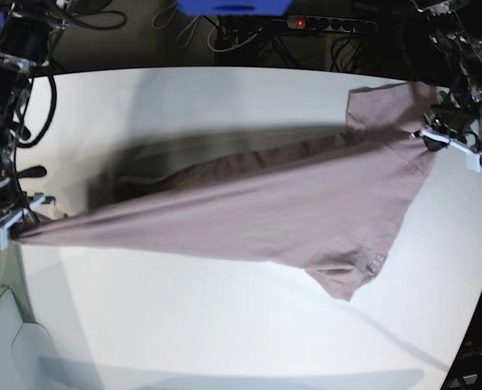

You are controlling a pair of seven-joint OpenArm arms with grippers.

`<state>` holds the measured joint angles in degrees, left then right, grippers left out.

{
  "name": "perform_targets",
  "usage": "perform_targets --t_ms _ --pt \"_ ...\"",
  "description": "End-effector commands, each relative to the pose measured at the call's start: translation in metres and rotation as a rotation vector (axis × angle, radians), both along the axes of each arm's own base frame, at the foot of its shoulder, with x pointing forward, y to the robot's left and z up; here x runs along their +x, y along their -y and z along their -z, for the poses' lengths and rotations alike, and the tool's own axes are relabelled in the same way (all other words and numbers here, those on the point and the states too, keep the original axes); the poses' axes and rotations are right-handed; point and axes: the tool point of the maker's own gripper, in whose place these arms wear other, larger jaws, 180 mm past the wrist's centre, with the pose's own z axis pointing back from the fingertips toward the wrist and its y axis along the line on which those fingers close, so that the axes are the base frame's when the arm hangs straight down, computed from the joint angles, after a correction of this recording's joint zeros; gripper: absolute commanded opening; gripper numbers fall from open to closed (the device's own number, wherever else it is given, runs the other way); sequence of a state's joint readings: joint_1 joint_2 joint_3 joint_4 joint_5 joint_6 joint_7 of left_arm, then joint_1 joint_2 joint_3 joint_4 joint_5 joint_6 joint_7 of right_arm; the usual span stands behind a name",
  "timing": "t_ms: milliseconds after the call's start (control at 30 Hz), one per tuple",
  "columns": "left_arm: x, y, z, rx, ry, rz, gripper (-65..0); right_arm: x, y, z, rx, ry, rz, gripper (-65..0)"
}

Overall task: Layout the t-shirt on the table in an organized manner, then fold the t-shirt properly
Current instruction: 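Pull the shirt taut between both grippers and lay it flat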

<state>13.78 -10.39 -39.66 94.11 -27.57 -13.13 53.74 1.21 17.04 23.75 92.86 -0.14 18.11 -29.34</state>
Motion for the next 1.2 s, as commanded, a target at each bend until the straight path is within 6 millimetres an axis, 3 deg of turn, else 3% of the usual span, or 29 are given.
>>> perform_targets --t_ms 0,100,233,300,433,667,833,933,1033,1167 --pt "0.007 -0.007 -0.011 0.025 0.037 -0.004 -64.9 -0.001 0.011 -0.020 -0.031 0.062 0.020 -65.0" --pt "0.007 -0.007 -0.011 0.023 0.039 -0.005 -64.9 -0.030 0.012 0.004 -0.042 -0.018 0.017 -65.0" --pt "0.009 -0.005 -0.011 0.018 0.043 -0.006 -64.9 -0.062 -0.033 0.051 -0.036 -0.201 -0.210 -65.0" --pt "0.009 -0.005 -0.011 0.018 0.043 -0.006 -64.9 -0.071 -0.046 0.067 -0.023 -0.263 -0.280 -65.0" --pt "0.009 -0.005 -0.013 0.023 0.048 -0.003 -64.9 -0.079 -0.042 0.084 -0.012 -0.343 -0.271 -56.0" --pt "0.008 -0.004 -0.013 0.021 0.042 -0.001 -64.9 -0.082 -0.032 0.081 -0.044 -0.364 -0.275 -36.9" --pt "0.012 -0.002 -0.026 0.043 0.072 0.015 -63.4 -0.079 -0.026 0.052 -0.068 -0.281 -0.232 -34.7" --pt "0.011 0.000 -0.037 0.069 0.091 0.031 -54.5 -0.075 -0.034 0.022 -0.077 -0.182 -0.208 -34.7" --pt "0.014 0.002 -0.047 0.087 0.116 0.041 -43.3 -0.071 -0.055 0.002 -0.068 -0.106 -0.219 -34.7" --pt "0.015 0.003 -0.052 0.095 0.127 0.046 -41.9 -0.066 -0.091 0.004 -0.020 -0.082 -0.281 -34.7"
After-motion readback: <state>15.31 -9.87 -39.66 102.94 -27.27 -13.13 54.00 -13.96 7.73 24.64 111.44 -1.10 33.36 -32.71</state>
